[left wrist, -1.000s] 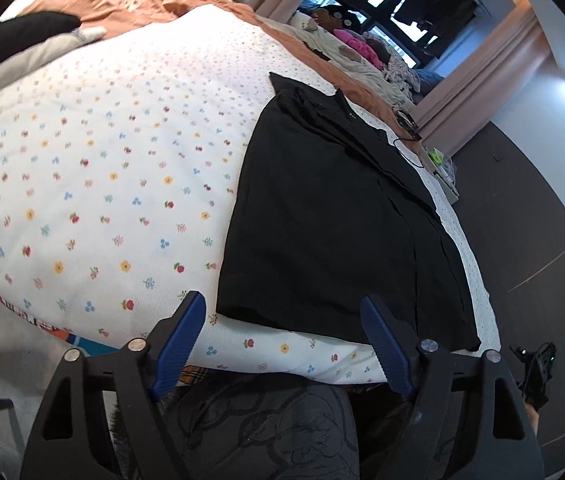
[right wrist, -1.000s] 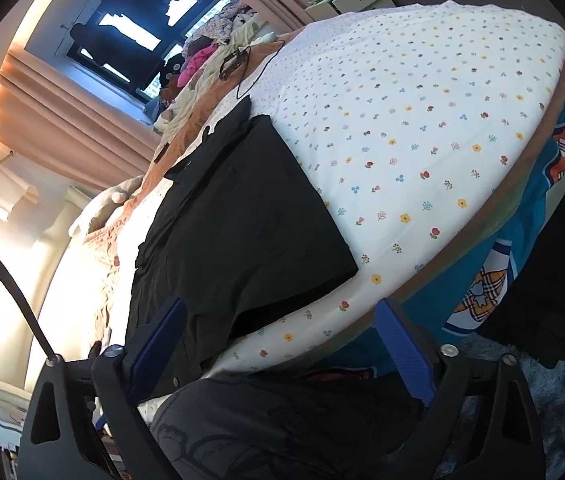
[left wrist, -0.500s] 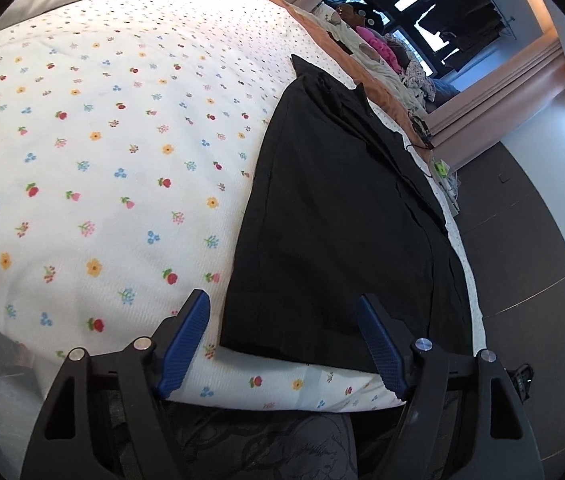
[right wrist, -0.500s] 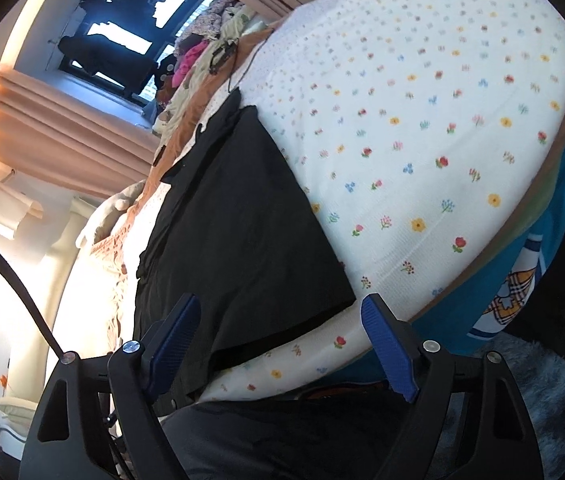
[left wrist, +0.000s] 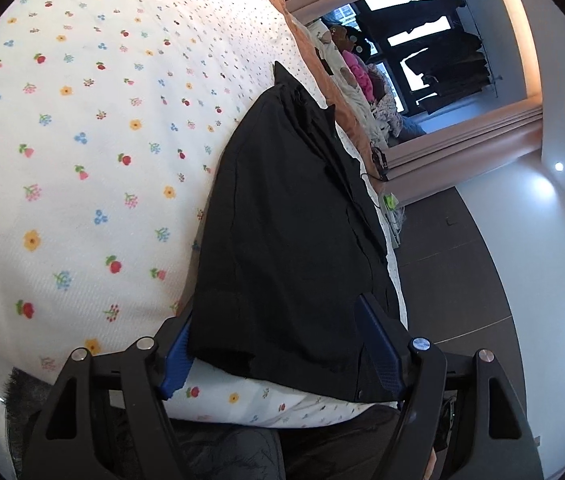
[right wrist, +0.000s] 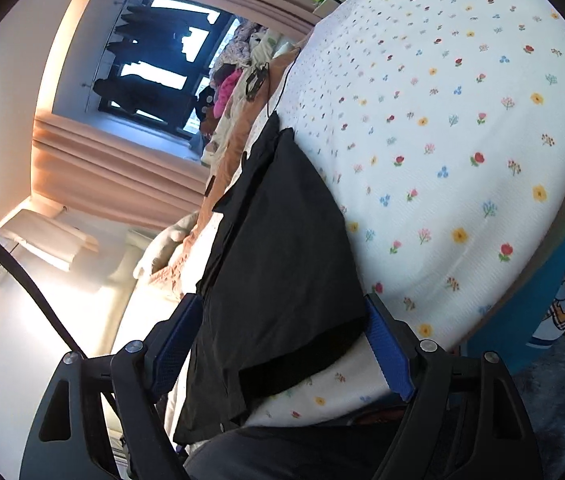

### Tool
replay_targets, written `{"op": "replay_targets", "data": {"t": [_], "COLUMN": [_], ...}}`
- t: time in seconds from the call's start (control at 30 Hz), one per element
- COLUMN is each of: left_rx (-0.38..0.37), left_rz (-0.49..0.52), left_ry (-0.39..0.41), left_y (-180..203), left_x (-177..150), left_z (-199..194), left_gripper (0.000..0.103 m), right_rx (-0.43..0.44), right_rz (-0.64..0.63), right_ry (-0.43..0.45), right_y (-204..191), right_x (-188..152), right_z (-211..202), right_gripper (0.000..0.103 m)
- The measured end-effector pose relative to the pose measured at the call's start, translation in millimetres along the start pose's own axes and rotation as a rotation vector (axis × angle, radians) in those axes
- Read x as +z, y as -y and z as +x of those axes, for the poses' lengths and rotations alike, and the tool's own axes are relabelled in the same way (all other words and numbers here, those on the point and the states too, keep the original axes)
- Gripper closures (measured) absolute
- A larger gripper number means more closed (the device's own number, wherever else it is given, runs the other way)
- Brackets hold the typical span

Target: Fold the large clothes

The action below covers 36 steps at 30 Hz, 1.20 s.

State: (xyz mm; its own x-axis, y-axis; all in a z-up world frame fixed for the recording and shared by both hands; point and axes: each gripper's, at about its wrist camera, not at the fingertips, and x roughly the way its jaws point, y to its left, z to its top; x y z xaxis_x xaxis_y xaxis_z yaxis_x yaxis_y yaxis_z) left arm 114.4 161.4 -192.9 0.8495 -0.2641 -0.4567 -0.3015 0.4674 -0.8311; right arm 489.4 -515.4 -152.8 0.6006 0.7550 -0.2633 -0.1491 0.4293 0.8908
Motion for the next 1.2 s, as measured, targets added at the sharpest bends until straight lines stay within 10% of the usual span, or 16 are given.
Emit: {"op": "replay_targets", "data": {"t": [0.47, 0.8, 1.2], "left_rx": [0.102, 0.182, 0.067], "left_rz": [0.002, -0.015, 0.047], "left_ry": [0.046, 0.120, 0.230], "left_y": [2.8, -3.8, 53.3], "left_x": [-1.8, 3.9, 20.6], "left_z": [13.4, 2.3, -44.9], "left_gripper": [0.060, 0.092, 0.097], "right_rx": [-0.020, -0.135, -0.055], "right_rz": [0.052, 0.083, -0.027], "right_ry": [-0.073, -0.044, 0.046], "right_y": [-10.3, -12.1, -76.6], "right_x": [-9.0, 14.3, 35.3], "right_z": [29.8, 46.9, -9.7], "right_gripper": [0.030, 0.100, 0.103]}}
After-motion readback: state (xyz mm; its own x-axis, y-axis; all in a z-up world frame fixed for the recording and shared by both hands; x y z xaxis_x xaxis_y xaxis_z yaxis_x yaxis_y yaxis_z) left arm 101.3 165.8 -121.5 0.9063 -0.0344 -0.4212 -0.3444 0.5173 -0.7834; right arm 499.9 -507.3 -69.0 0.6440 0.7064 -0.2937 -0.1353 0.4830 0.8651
